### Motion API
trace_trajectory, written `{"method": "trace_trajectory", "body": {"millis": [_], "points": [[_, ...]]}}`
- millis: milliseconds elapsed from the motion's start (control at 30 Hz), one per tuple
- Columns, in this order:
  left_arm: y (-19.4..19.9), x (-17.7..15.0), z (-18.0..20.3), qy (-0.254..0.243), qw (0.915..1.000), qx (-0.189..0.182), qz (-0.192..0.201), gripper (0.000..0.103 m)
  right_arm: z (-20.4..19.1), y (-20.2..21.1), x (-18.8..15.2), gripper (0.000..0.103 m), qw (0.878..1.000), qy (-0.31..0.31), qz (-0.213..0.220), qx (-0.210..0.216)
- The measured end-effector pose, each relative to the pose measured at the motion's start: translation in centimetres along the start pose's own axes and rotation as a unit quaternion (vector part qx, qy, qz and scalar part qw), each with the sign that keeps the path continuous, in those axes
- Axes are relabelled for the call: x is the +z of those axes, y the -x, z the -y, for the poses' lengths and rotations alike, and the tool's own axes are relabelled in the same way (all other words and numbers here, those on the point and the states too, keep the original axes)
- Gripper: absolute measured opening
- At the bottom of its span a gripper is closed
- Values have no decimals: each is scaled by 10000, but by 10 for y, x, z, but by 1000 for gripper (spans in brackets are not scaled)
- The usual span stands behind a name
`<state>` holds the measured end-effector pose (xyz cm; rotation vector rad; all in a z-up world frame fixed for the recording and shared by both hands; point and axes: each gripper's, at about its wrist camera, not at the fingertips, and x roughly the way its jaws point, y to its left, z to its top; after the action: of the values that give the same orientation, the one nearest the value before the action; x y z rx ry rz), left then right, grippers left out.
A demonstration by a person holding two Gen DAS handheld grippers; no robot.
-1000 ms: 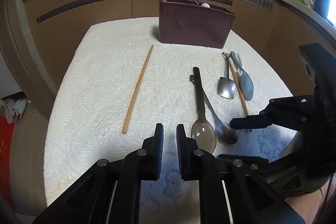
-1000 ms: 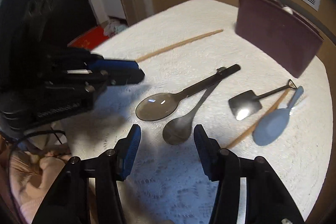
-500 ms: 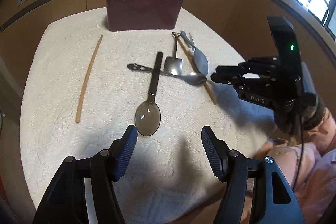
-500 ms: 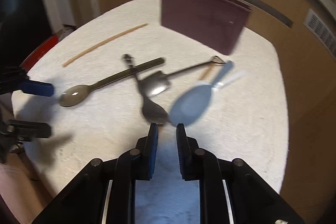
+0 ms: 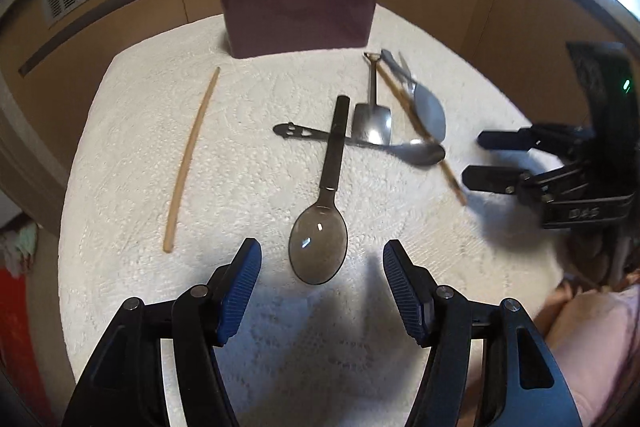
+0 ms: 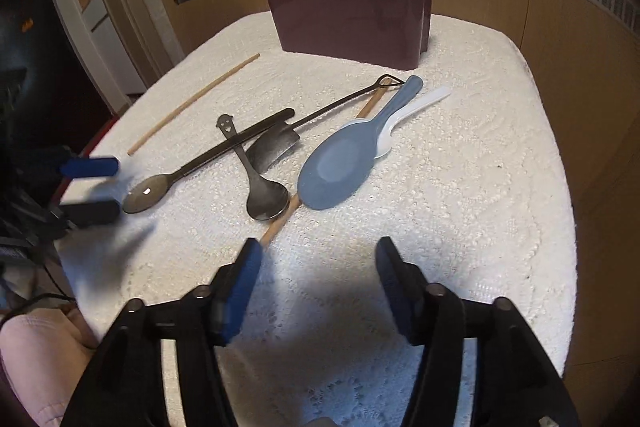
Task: Organize utensils
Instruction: 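Move the left gripper over a smoky spoon while the right moves toward the metal utensils, then grasp the smoky spoon's black handle with the left gripper while the right grasps the smiley-face spoon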
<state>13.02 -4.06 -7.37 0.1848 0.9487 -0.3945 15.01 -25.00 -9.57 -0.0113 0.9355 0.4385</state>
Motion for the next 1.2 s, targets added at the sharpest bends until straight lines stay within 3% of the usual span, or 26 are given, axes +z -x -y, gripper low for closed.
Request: {"method": "trace_trajectory", "body": {"millis": [67, 133, 233, 300, 433, 567, 600, 667, 700, 733, 867, 1000, 1100, 1133, 1167, 1200], "points": [[-8, 0, 2, 0, 9997, 241, -15, 62, 4, 1, -1, 72, 9996, -193, 42, 207], [-15, 3, -1, 58, 9982, 594, 54, 56, 7, 1, -2, 88, 9979, -439, 85, 466], [-17, 5, -7, 263, 9987, 430, 85, 46, 8, 1, -5, 103, 9946, -711, 94, 754], [-15, 3, -6, 309, 9987, 372, 144, 36, 5, 0, -5, 103, 9957, -645, 79, 665], [-4, 3, -12, 525, 9973, 338, 374, 36, 3, -1, -6, 103, 9953, -742, 28, 628], [29, 12, -22, 681, 9913, 552, 987, 36, -8, -2, -2, 103, 9993, -256, -28, 263], [36, 15, -23, 673, 9892, 633, 1136, 36, -8, 1, -2, 101, 9996, -194, 97, 168], [52, 23, -26, 677, 9839, 765, 1468, 35, -16, 10, 4, 83, 9991, 60, 427, 40], [55, 28, -29, 692, 9822, 789, 1560, 34, -20, 12, 8, 65, 9985, 205, 495, 75], [58, 32, -32, 717, 9805, 805, 1645, 32, -26, 13, 12, 58, 9978, 355, 543, 163], [61, 47, -46, 941, 9748, 754, 1876, 29, -38, 0, 21, 57, 9970, 552, 530, 136], [58, 54, -55, 1077, 9723, 660, 1968, 24, -39, -27, 24, 50, 9980, 610, 97, 143], [55, 57, -61, 1237, 9713, 562, 1951, 21, -43, -32, 29, 45, 9971, 758, 57, -54], [54, 57, -61, 1247, 9715, 546, 1941, 21, -44, -32, 29, 32, 9965, 816, 72, -190], [54, 57, -62, 1234, 9721, 523, 1923, 21, -45, -32, 29, 26, 9952, 910, 63, -347], [54, 57, -62, 1179, 9739, 504, 1872, 21, -45, -30, 30, 9, 9942, 984, 38, -427]]}}
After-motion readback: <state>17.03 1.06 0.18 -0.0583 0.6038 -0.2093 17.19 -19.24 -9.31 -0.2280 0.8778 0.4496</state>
